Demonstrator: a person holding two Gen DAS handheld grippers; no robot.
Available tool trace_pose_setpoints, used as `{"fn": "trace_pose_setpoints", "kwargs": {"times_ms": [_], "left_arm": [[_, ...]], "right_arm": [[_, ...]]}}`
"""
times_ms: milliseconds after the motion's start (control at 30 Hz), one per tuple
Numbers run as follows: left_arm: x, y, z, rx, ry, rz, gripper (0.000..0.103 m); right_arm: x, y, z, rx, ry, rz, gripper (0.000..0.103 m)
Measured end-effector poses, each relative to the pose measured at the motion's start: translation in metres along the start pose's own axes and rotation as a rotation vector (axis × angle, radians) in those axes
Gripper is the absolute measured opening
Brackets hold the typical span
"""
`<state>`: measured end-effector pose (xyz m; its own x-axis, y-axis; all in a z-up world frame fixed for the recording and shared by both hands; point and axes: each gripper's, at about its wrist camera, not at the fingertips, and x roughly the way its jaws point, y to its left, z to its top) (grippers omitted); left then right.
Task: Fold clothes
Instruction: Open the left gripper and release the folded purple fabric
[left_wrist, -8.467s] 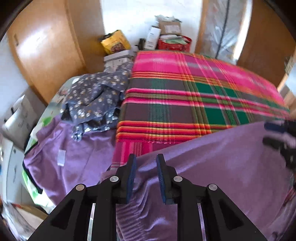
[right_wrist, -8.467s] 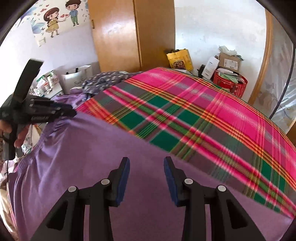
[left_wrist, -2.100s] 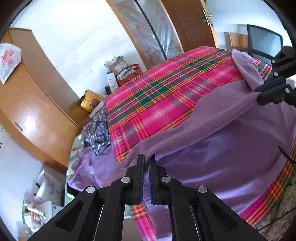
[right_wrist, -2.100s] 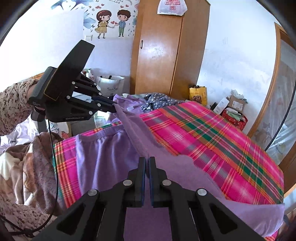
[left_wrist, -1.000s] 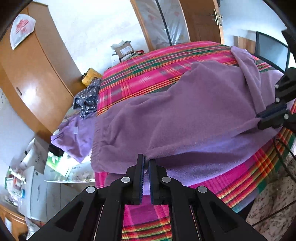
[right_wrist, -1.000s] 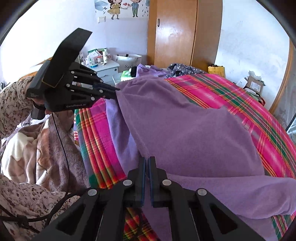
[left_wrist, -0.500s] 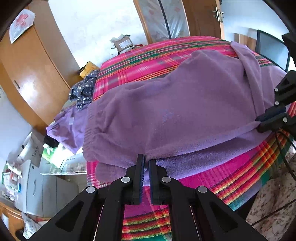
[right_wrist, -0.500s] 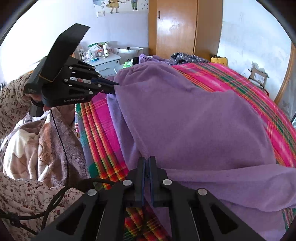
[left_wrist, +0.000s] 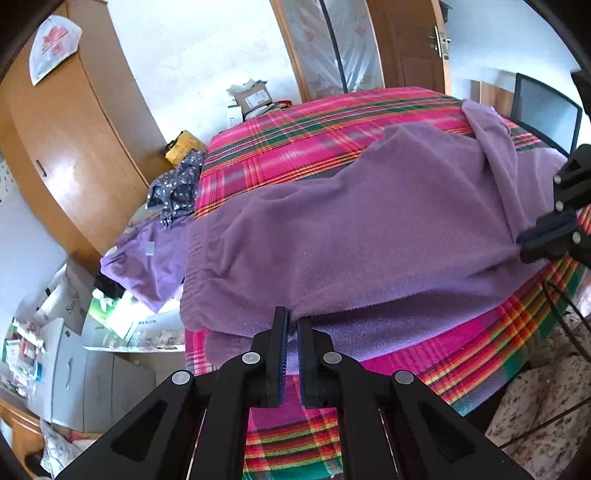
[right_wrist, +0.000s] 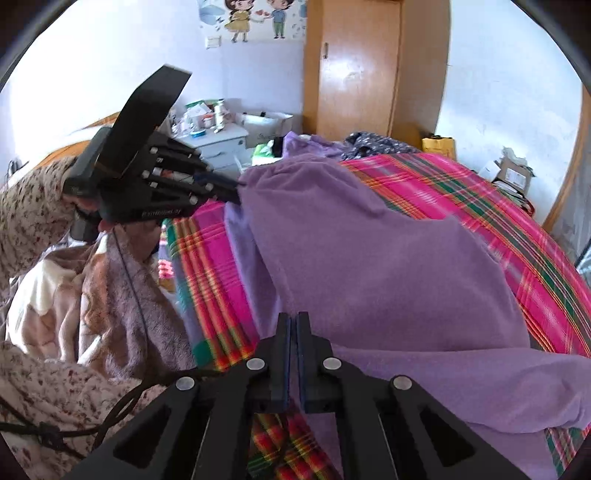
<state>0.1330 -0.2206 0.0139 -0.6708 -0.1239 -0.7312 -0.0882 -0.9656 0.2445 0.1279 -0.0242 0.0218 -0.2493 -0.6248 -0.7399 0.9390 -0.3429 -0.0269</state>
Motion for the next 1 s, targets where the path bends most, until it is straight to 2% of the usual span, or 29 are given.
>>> {"fn": "trace_pose_setpoints", "kwargs": {"times_ms": [67, 233, 367, 567, 867, 1000], "left_arm": [[0.003, 0.0, -0.003, -0.004, 0.013, -0.001, 0.005], [0.011, -0.002, -0.01, -0.008, 0.039, -0.002, 0.005], [0.012, -0.002, -0.011, -0.008, 0.043, -0.001, 0.005], [0.016, -0.002, -0.017, -0.02, 0.059, -0.009, 0.005], [0.013, 0.002, -0.02, -0.029, 0.062, -0.017, 0.005], [0.0, 0.01, -0.017, -0.065, 0.022, -0.002, 0.005]], "right_arm": [[0.003, 0.004, -0.003, -0.009, 0.014, 0.026, 0.001], [0.011, 0.001, -0.006, 0.013, 0.037, 0.025, 0.001], [0.005, -0.007, 0.0, 0.028, 0.006, 0.016, 0.001], [0.017, -0.016, 0.006, 0.067, 0.014, 0.032, 0.014], [0.045, -0.023, 0.009, 0.122, 0.066, 0.091, 0.015], [0.045, -0.022, 0.006, 0.122, 0.076, 0.1, 0.015]]}}
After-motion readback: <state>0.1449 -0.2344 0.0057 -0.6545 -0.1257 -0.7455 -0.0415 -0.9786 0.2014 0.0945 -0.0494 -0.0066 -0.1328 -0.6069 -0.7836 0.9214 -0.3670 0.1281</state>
